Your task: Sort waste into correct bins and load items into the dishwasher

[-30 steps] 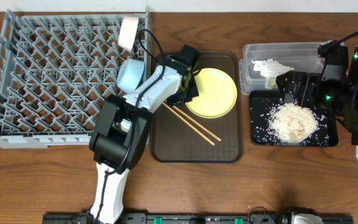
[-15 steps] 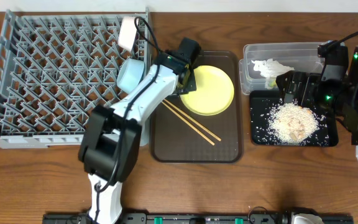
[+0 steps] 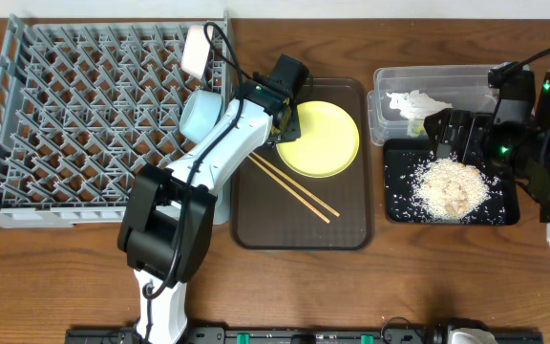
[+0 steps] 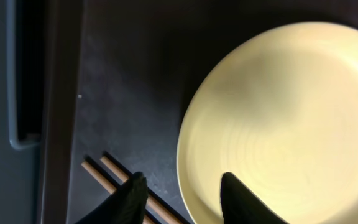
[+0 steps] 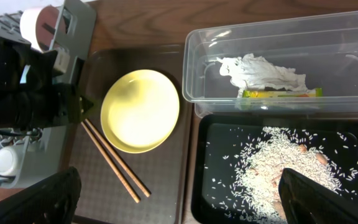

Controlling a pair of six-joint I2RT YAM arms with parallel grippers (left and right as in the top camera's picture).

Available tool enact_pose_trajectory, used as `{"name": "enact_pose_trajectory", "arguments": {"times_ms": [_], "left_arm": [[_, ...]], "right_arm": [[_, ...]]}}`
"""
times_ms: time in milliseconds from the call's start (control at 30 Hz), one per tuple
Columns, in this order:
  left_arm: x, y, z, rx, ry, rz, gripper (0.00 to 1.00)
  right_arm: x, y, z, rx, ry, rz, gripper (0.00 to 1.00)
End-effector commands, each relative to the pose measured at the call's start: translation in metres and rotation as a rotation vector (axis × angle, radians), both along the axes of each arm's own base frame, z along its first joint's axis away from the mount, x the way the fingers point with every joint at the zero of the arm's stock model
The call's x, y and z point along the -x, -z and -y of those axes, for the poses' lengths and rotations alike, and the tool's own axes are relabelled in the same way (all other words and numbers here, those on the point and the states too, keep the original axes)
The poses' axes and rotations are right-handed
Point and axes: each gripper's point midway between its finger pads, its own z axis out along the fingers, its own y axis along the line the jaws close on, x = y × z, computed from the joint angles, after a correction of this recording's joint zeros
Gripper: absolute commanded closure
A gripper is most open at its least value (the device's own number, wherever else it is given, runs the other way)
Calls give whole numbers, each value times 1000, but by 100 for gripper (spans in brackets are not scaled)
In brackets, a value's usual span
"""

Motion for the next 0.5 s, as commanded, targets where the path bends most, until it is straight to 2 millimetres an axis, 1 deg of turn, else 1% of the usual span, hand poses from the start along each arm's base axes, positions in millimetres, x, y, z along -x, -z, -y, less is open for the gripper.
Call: {"name": "enact_pose_trajectory", "arguments": {"times_ms": [0,100,167,467], "left_arm": [[6,9,-7,11,-124,-29,59],[13,19,-9,22,-206,-58,59],[16,24,-8,22,-224,-70,59],[27,37,22,25,-204,-71,59]], "right_arm": [[-2,1,2,-3,11,-4,1],[-2,1,2,-3,11,-4,1],[-2,1,2,-3,11,-4,1],[-1,1,2,-3,11,-4,1]]}}
